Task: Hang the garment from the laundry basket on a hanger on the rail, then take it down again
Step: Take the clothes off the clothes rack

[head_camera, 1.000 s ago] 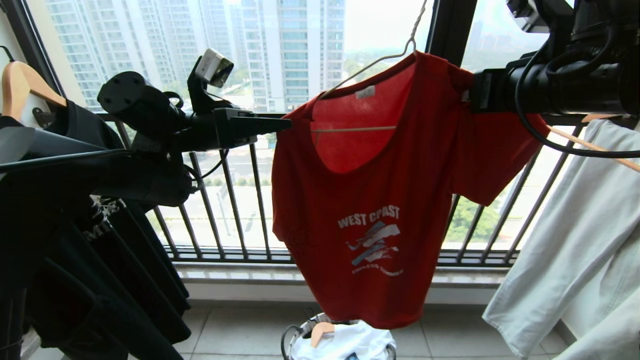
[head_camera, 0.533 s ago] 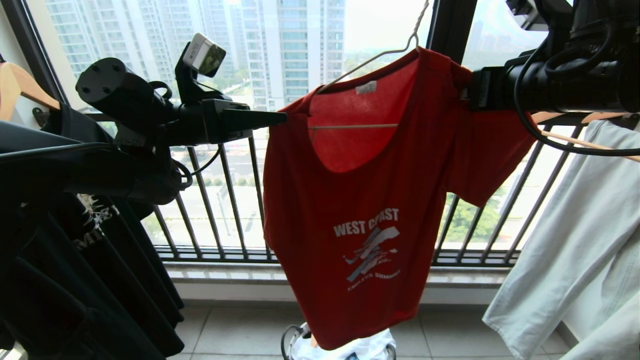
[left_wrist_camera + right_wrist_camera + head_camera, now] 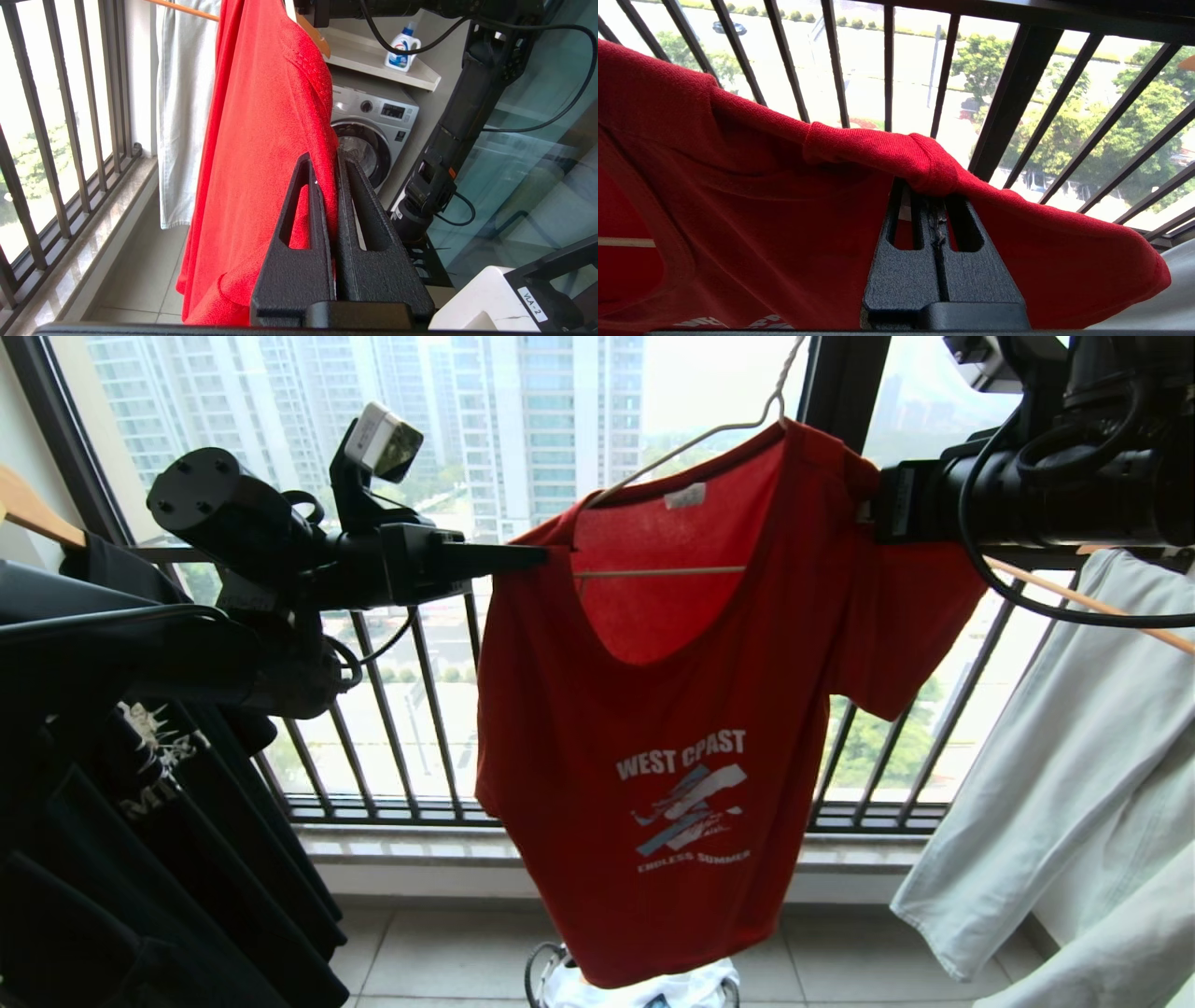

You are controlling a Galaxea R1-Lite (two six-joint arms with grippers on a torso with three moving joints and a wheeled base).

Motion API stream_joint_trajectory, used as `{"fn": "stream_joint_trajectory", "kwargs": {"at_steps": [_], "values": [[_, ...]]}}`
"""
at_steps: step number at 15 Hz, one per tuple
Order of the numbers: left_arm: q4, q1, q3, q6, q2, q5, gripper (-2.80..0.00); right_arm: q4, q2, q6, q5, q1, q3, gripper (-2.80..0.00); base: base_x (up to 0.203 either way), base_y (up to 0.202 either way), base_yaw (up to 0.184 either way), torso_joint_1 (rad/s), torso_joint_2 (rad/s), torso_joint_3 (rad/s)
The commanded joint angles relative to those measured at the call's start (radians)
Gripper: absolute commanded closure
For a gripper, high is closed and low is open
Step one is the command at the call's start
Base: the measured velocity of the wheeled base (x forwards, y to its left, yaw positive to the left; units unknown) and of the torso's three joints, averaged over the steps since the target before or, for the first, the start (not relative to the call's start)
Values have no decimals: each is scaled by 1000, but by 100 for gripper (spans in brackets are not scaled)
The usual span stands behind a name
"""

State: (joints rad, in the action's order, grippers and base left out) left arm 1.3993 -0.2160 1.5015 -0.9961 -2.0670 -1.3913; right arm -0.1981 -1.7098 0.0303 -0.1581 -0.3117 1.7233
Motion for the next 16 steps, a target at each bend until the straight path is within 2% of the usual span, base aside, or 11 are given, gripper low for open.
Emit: {"fn": "stream_joint_trajectory", "kwargs": {"at_steps": [1,4,13,16], "values": [[18,1,-1,-4,-7,-7,0,-1,1,2,-1,2,-2,0,0,0,0,0,0,0],[90,4,-1,-7,-27,29,0,-3,6,2,-1,39,-8,0,0,0,0,0,0,0],[90,12,5,-19,-24,54,0,-6,22,3,77,212,-13,0,0,0,0,0,0,0],[90,13,6,-24,-19,77,0,-3,25,4,91,238,-43,0,0,0,0,0,0,0]]}}
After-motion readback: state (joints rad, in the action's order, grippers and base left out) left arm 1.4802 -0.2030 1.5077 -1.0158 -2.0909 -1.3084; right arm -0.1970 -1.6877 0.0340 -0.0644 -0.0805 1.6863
